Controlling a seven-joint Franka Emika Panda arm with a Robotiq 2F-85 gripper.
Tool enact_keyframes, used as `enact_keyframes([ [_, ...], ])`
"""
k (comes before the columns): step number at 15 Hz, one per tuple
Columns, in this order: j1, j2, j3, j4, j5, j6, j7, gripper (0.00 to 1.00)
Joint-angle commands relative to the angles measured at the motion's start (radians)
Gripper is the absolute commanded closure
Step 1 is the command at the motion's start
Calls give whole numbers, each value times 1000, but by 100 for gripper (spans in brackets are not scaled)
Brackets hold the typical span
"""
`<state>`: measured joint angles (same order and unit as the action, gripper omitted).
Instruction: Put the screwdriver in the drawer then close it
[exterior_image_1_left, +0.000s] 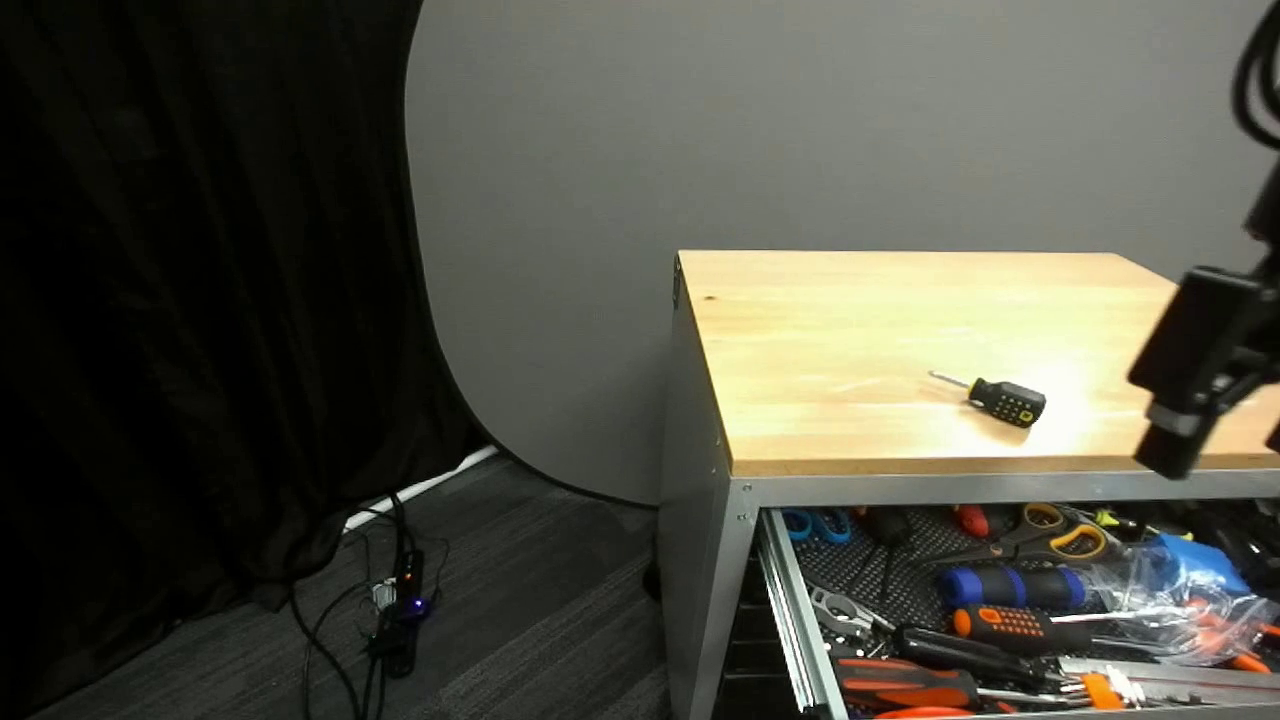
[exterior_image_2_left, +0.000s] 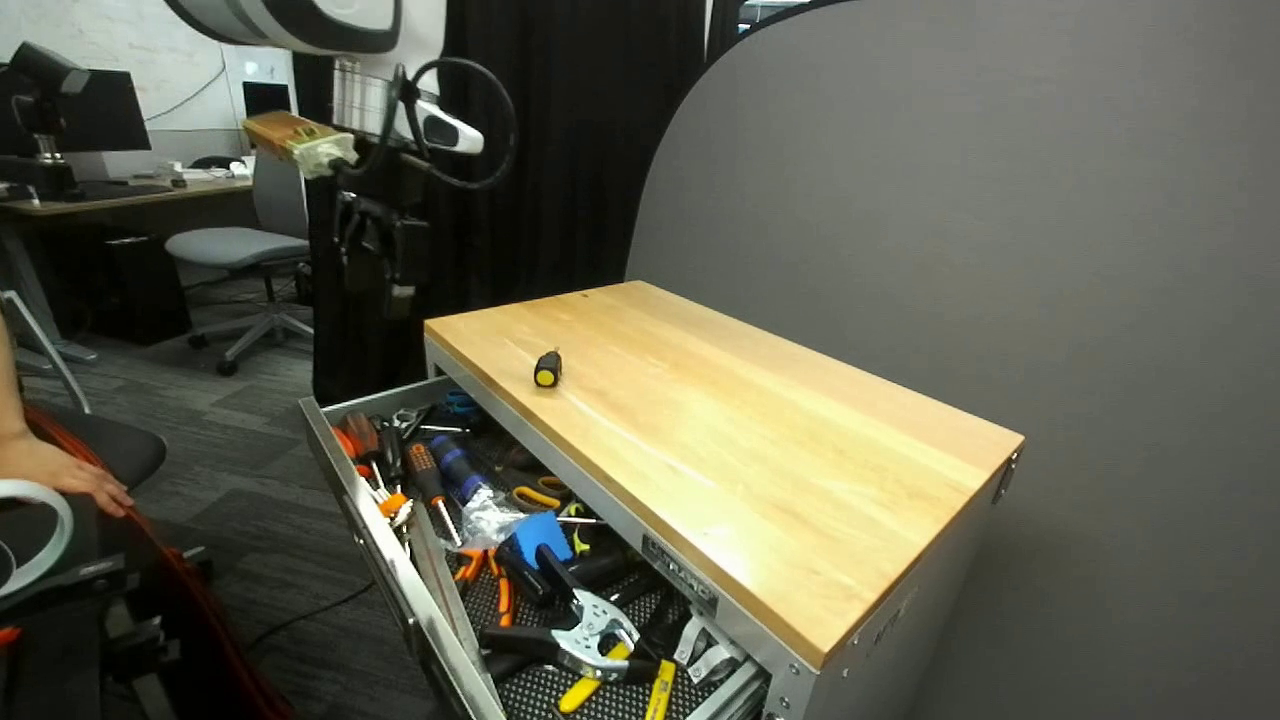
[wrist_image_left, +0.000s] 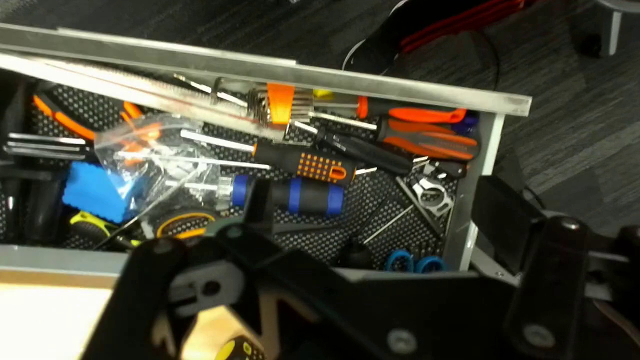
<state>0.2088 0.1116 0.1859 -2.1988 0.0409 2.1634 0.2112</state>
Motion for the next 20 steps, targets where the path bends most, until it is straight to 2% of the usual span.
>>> enact_keyframes([
  [1,11,223,-28,255,-109,-39,76,0],
  [11,20,599,-129,792,-156,-225,39,0],
  [15,13,701,-127,936,-134,-318,9,0],
  [20,13,800,-116,1056,-112,-410,-14,0],
])
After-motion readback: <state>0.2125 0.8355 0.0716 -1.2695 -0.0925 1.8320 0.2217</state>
